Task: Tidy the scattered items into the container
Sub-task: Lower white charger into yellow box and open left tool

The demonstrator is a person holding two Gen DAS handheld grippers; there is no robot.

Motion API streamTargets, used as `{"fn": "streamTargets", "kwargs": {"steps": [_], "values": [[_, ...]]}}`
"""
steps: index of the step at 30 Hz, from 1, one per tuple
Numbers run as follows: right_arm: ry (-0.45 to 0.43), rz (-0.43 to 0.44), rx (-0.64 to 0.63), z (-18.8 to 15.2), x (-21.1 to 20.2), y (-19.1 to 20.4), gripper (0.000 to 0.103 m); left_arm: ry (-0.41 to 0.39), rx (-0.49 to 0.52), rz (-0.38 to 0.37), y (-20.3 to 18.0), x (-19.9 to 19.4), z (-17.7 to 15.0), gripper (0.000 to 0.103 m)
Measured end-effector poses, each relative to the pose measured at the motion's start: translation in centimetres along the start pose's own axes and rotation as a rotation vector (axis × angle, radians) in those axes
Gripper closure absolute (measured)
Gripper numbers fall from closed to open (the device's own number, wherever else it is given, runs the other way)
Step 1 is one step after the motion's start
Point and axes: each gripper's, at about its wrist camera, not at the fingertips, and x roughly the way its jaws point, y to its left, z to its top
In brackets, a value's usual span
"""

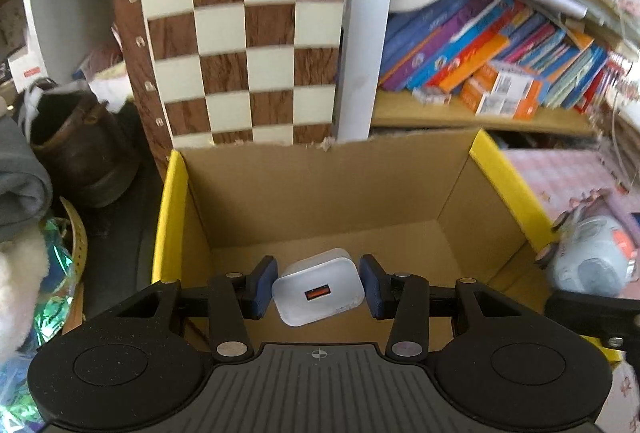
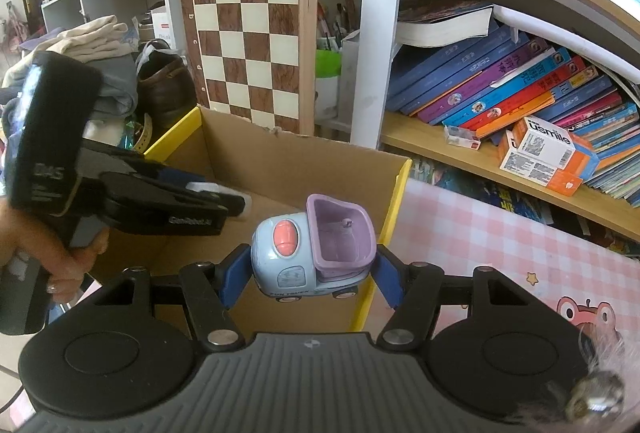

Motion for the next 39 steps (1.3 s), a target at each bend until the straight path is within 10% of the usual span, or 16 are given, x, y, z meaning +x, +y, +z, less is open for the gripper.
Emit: {"fn": "streamTargets", "kwargs": {"steps": [39], "values": [[0.013,0.012,0.006,0.2,1.0,-0.2,0.04,0.122,0.027,0.025,0.1,2.4,0.6,0.059]]}}
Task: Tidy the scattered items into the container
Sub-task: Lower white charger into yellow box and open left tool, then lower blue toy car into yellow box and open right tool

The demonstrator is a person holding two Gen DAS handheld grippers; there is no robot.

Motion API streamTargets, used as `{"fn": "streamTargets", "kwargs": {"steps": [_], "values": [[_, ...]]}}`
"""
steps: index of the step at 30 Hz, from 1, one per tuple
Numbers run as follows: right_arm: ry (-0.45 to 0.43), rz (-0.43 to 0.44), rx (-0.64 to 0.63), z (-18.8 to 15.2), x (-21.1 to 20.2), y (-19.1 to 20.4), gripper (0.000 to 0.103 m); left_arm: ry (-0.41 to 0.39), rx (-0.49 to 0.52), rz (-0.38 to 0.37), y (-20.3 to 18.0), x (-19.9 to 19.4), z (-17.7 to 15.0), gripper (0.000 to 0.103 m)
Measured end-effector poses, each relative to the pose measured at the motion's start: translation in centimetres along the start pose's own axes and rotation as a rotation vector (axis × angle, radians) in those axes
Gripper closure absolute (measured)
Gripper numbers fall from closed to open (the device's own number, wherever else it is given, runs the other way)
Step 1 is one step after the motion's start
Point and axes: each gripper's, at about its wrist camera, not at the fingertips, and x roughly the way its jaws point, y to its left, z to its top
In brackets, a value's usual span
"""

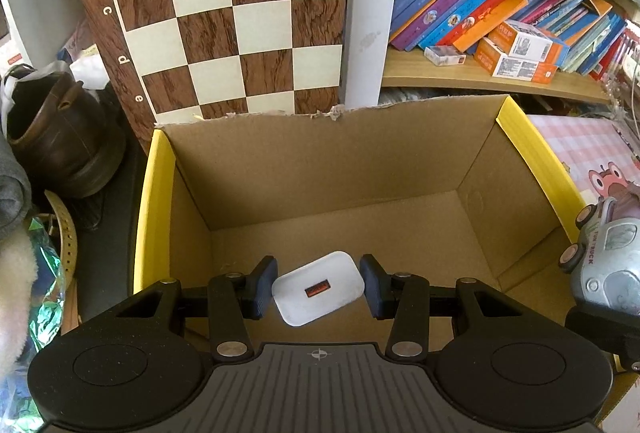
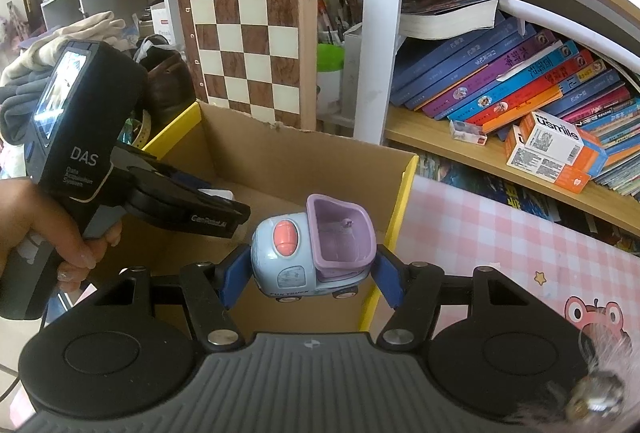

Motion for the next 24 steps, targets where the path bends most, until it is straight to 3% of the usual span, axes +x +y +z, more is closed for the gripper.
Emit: {"fn": "streamTargets", "kwargs": {"steps": [15,21,24], "values": [[-0.003,-0.011,0.003,-0.1,-0.4,-0.2,0.04,-0.076,0.011,0.001,-0.2,-2.0,-0.3,0.057],[-0.004,-0.011,-0.001,-0.1,-0.7,-0.1,0.04,-0.131,-0.003,0.004,-0.2,-4.3,-1.1,0.05],[-0.006,-0.011,-0.006,0.0,-0.7,0.0,0.04,-0.154,-0.013,0.016,-0.2,-5.4,-1.5,0.038]]}}
